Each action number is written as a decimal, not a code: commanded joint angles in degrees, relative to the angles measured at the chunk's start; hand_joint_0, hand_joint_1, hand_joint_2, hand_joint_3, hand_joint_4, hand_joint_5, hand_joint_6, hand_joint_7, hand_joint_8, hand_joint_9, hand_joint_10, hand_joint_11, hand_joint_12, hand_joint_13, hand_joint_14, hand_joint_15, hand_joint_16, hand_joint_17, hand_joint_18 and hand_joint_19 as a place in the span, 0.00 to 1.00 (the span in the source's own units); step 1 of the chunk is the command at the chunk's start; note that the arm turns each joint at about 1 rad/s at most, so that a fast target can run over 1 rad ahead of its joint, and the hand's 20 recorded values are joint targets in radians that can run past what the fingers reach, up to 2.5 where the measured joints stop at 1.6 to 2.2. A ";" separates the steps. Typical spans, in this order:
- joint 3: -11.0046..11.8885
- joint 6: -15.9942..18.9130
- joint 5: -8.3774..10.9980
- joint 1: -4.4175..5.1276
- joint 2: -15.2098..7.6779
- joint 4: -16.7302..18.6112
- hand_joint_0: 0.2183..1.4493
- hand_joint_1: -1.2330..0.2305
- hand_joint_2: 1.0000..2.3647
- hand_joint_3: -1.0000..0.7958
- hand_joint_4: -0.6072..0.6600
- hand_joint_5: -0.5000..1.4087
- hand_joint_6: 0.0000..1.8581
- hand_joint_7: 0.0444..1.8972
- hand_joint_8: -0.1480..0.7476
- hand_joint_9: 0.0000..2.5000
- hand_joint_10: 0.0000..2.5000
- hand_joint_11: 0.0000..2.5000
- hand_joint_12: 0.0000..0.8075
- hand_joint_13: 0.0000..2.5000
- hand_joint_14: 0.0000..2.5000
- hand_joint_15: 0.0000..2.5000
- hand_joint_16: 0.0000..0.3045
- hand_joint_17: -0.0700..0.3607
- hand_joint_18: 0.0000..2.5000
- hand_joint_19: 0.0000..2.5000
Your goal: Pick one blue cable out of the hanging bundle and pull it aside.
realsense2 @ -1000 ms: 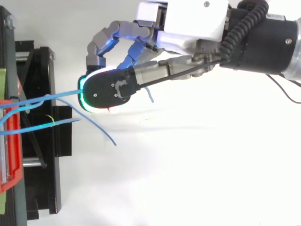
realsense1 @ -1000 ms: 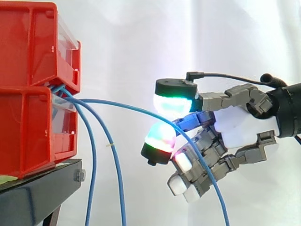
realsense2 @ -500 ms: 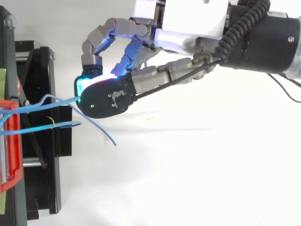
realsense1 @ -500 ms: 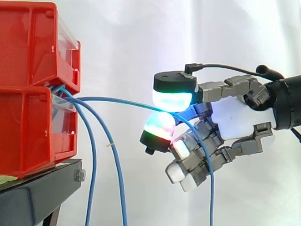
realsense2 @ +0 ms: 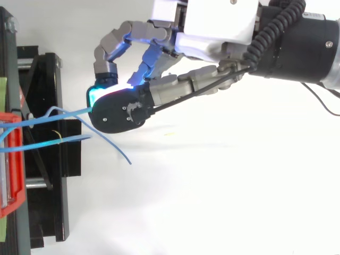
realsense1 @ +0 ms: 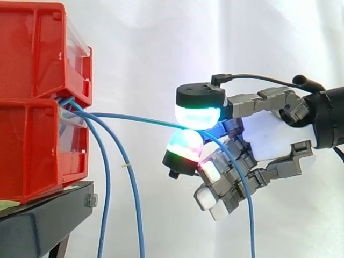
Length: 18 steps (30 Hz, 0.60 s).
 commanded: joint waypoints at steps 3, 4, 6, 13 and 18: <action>-0.10 0.00 -0.14 0.02 -0.09 -0.34 0.36 0.26 0.06 0.62 0.30 0.22 0.51 0.68 0.50 0.45 0.01 0.24 0.42 0.38 0.01 0.22 0.20 0.47 0.31 0.16; -0.18 0.00 -0.14 -0.06 -0.09 -0.43 0.36 0.25 0.13 0.62 0.27 0.22 0.51 0.72 0.50 0.46 0.01 0.23 0.42 0.39 0.01 0.23 0.19 0.47 0.32 0.17; -0.54 0.09 -0.14 -0.06 0.00 -0.43 0.35 0.25 0.19 0.62 0.26 0.22 0.51 0.73 0.49 0.47 0.01 0.24 0.41 0.39 0.01 0.23 0.19 0.46 0.32 0.17; -0.98 0.00 -0.14 -0.06 -0.09 -0.34 0.40 0.26 0.04 0.64 0.25 0.22 0.52 0.64 0.49 0.46 0.01 0.25 0.41 0.40 0.01 0.24 0.18 0.45 0.32 0.18; -0.98 0.09 -0.23 -0.06 -0.09 -0.34 0.41 0.27 0.01 0.61 0.25 0.21 0.53 0.62 0.47 0.44 0.01 0.25 0.40 0.38 0.01 0.24 0.17 0.44 0.30 0.19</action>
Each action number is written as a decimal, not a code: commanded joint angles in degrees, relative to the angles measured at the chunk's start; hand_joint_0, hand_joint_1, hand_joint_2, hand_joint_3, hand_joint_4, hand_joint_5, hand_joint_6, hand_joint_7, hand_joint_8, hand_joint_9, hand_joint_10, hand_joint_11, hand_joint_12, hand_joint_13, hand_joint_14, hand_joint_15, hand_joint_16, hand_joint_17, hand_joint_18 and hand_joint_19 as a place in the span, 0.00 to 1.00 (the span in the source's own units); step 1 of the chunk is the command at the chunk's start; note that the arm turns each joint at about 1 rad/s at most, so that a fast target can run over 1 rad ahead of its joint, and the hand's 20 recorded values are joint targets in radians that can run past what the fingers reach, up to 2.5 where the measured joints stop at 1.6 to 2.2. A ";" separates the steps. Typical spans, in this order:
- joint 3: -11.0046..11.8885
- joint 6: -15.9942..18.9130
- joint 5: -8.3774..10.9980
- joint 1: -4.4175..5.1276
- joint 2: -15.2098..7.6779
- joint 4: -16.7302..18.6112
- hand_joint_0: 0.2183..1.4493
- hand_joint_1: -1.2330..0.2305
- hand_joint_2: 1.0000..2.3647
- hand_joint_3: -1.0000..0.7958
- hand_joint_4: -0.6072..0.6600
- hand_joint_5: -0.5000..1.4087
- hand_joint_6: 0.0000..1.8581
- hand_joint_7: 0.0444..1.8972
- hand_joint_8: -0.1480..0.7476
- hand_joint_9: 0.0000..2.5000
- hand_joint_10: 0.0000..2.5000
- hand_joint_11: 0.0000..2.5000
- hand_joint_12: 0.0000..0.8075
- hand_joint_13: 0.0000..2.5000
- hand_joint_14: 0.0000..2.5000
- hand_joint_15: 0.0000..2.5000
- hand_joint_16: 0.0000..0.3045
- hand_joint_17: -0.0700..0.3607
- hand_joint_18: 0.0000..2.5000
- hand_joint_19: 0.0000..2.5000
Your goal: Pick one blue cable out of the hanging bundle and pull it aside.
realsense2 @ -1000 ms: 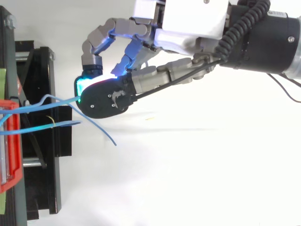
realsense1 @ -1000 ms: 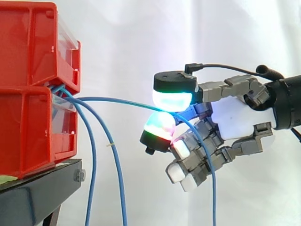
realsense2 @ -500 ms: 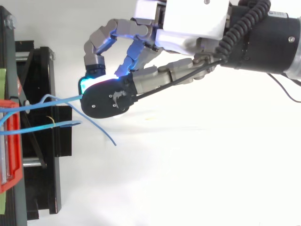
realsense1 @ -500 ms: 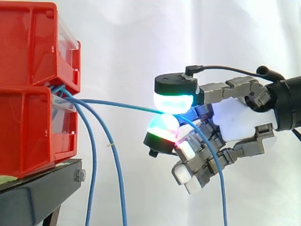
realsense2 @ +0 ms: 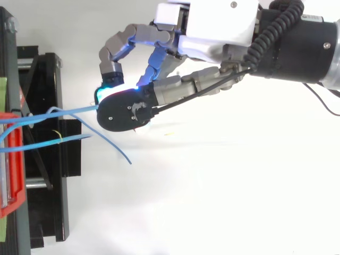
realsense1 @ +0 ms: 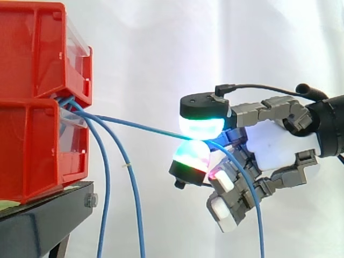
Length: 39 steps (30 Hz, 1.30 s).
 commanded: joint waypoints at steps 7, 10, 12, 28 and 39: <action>-0.11 -0.05 0.02 -0.05 0.07 0.01 0.41 0.29 0.01 0.60 0.27 0.20 0.53 0.61 0.46 0.43 0.01 0.25 0.39 0.36 0.01 0.24 0.17 0.43 0.29 0.19; -0.90 -0.05 -0.07 0.04 0.07 0.09 0.41 0.29 0.01 0.60 0.27 0.20 0.53 0.61 0.46 0.43 0.01 0.26 0.39 0.36 0.01 0.24 0.17 0.43 0.29 0.19; -1.96 -0.05 -0.25 0.13 -0.02 0.62 0.41 0.29 0.01 0.60 0.26 0.20 0.53 0.60 0.46 0.43 0.01 0.26 0.40 0.36 0.01 0.24 0.17 0.43 0.29 0.20; -7.58 -0.05 -0.78 0.48 -0.02 10.29 0.38 0.30 0.16 0.59 0.22 0.21 0.53 0.60 0.46 0.47 0.01 0.31 0.41 0.38 0.01 0.26 0.18 0.44 0.30 0.20; -10.75 -0.05 -0.78 0.83 -0.02 13.81 0.38 0.31 0.16 0.59 0.22 0.21 0.53 0.59 0.46 0.48 0.01 0.32 0.41 0.39 0.01 0.26 0.17 0.44 0.30 0.20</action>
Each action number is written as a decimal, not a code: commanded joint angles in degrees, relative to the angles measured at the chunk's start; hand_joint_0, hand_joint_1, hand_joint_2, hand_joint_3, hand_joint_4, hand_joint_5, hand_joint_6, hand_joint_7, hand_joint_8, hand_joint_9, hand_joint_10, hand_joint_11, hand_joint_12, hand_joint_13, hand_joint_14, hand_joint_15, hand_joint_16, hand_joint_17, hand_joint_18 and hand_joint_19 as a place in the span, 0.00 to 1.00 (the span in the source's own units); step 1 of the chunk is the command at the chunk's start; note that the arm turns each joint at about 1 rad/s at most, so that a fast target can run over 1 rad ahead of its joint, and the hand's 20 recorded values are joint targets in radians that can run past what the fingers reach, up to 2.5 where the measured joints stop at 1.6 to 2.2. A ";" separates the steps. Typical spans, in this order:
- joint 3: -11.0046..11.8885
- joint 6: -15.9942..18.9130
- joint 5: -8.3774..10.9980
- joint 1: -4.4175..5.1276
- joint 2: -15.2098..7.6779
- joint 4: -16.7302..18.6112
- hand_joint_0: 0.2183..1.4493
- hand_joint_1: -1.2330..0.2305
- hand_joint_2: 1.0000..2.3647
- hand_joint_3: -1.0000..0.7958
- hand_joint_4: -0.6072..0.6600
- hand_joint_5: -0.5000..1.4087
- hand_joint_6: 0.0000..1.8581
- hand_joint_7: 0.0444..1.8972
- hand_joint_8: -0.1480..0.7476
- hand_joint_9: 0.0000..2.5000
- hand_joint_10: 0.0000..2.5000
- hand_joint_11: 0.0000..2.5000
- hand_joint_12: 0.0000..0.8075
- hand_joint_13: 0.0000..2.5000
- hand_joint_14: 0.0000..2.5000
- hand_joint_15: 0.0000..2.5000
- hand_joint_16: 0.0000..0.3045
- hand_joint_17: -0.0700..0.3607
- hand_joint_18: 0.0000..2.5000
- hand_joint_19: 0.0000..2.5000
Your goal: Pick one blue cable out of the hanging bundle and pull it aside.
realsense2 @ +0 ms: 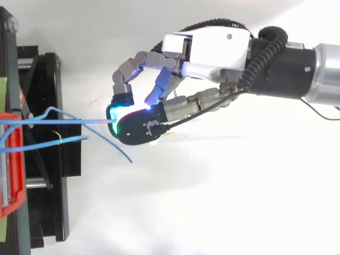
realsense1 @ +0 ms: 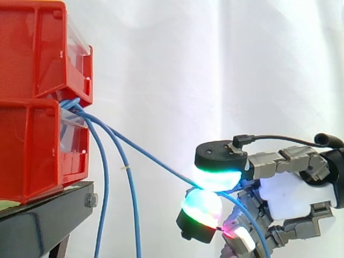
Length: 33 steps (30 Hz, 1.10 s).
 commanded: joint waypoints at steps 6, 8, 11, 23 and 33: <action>-1.65 -0.09 0.00 0.20 -0.01 2.65 0.38 0.31 0.16 0.59 0.21 0.21 0.53 0.59 0.46 0.48 0.01 0.32 0.42 0.39 0.01 0.26 0.17 0.44 0.30 0.20; -1.82 -0.35 0.00 0.29 -0.01 2.83 0.38 0.31 0.16 0.59 0.22 0.21 0.53 0.59 0.46 0.48 0.01 0.32 0.42 0.39 0.01 0.26 0.17 0.44 0.30 0.20; -1.82 -0.62 0.17 0.29 -0.01 2.83 0.37 0.31 0.17 0.59 0.21 0.21 0.53 0.59 0.46 0.48 0.01 0.32 0.42 0.39 0.01 0.26 0.18 0.44 0.30 0.20; -1.82 -1.14 0.17 0.38 -0.01 2.83 0.37 0.31 0.19 0.59 0.22 0.21 0.53 0.58 0.47 0.48 0.01 0.32 0.42 0.39 0.01 0.26 0.18 0.44 0.30 0.20; -1.82 -1.14 0.17 0.47 -0.01 2.83 0.37 0.31 0.18 0.59 0.22 0.21 0.53 0.59 0.47 0.48 0.01 0.32 0.42 0.39 0.01 0.26 0.18 0.44 0.31 0.20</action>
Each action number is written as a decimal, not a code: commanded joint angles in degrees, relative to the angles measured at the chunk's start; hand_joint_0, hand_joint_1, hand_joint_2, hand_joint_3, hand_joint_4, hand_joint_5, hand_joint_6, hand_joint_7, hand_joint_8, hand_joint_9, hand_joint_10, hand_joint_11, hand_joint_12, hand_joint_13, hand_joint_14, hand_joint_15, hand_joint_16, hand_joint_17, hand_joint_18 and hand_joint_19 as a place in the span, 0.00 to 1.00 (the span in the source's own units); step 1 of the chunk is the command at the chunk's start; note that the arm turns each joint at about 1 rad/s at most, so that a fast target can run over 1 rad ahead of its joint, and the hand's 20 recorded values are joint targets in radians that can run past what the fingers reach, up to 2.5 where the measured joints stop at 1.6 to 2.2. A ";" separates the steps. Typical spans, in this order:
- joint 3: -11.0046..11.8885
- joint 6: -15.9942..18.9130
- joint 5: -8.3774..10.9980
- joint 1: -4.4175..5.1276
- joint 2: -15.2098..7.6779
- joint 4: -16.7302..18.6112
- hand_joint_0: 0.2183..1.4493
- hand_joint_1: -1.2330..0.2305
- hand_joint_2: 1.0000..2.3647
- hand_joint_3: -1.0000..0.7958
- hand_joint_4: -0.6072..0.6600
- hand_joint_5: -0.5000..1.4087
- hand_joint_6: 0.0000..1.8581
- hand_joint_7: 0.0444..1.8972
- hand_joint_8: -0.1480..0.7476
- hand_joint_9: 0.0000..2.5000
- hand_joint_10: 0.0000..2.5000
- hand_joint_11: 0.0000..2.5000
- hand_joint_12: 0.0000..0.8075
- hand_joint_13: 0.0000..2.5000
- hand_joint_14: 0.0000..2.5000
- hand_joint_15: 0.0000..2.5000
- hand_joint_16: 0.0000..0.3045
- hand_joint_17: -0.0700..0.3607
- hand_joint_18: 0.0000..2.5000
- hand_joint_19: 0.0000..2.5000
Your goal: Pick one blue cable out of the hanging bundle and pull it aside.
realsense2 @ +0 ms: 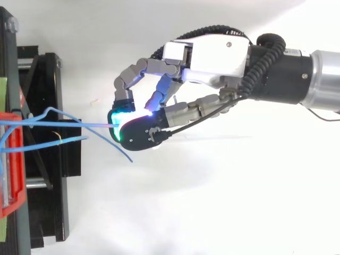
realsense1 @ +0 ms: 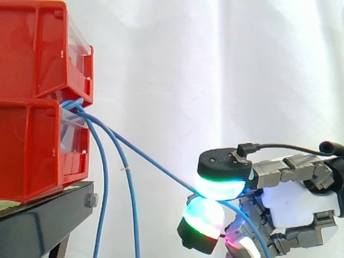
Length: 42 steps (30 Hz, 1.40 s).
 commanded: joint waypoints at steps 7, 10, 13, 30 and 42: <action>0.00 0.00 0.00 0.04 0.00 0.00 0.37 0.31 0.18 0.59 0.22 0.21 0.53 0.59 0.47 0.48 0.01 0.32 0.42 0.39 0.01 0.26 0.18 0.45 0.30 0.20; 0.00 0.00 0.00 -0.05 0.00 0.00 0.37 0.31 0.18 0.59 0.22 0.21 0.53 0.59 0.47 0.48 0.01 0.32 0.42 0.39 0.01 0.26 0.18 0.45 0.30 0.20; 0.00 0.00 0.00 -0.05 0.00 0.00 0.37 0.31 0.18 0.59 0.22 0.21 0.53 0.59 0.47 0.48 0.01 0.32 0.42 0.39 0.01 0.26 0.18 0.45 0.30 0.20; 0.00 0.00 0.00 -0.05 0.00 0.00 0.36 0.31 0.18 0.59 0.22 0.21 0.53 0.58 0.47 0.48 0.01 0.32 0.42 0.39 0.01 0.26 0.18 0.45 0.30 0.20; 0.00 0.00 0.00 -0.05 0.00 0.00 0.36 0.31 0.18 0.58 0.23 0.21 0.53 0.58 0.47 0.48 0.01 0.32 0.42 0.39 0.01 0.26 0.18 0.45 0.31 0.20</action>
